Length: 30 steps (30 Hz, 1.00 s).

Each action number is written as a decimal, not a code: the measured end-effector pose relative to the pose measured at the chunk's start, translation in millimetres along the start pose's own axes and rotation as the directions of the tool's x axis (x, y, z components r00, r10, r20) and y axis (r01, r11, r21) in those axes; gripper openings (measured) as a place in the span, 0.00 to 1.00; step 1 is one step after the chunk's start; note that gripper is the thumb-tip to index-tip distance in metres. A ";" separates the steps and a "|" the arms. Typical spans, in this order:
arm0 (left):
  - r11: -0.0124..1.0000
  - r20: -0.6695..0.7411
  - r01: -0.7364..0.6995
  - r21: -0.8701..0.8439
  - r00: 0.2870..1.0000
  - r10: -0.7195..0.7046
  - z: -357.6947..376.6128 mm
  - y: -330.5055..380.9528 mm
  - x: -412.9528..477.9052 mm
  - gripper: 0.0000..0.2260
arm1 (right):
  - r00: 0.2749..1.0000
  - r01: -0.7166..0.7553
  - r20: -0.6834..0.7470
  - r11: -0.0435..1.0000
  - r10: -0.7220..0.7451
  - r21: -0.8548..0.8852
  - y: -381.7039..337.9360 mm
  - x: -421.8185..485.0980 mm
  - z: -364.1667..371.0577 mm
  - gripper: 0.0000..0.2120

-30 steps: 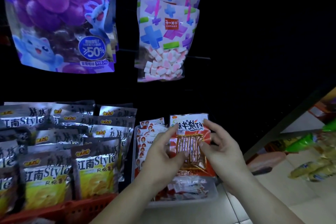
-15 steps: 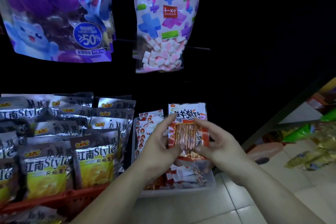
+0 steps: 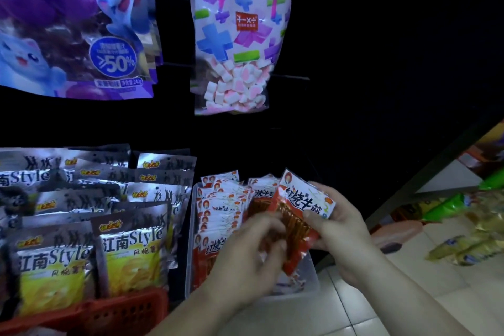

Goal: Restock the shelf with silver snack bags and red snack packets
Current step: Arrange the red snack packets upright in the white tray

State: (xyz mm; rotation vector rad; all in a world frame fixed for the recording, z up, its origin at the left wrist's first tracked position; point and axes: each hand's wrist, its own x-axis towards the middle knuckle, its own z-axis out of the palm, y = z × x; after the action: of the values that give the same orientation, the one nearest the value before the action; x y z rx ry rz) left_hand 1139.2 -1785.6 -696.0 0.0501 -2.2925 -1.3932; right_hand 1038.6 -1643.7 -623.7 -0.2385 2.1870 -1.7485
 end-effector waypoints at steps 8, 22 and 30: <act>0.791 0.023 0.370 -0.487 0.911 -0.412 -2.3 -5.9 22.1 0.16 | 0.988 0.111 0.115 0.990 -0.101 -0.081 7.0 10.6 -3.2 0.23; 0.831 0.051 0.550 -0.084 0.835 -0.547 6.5 -99.2 33.9 0.18 | 0.948 0.260 0.311 0.729 -0.068 -0.633 87.8 122.8 10.0 0.16; 0.791 0.108 0.606 -0.086 0.795 -0.597 23.2 -128.5 34.4 0.15 | 0.823 0.069 0.394 0.616 0.410 -0.785 103.9 124.0 15.4 0.13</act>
State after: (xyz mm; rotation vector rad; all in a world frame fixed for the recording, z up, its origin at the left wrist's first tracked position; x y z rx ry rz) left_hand 1073.5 -1837.9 -801.8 0.7731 -2.3523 -1.8549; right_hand 936.2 -1674.6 -746.0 -0.6062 2.2440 -0.3993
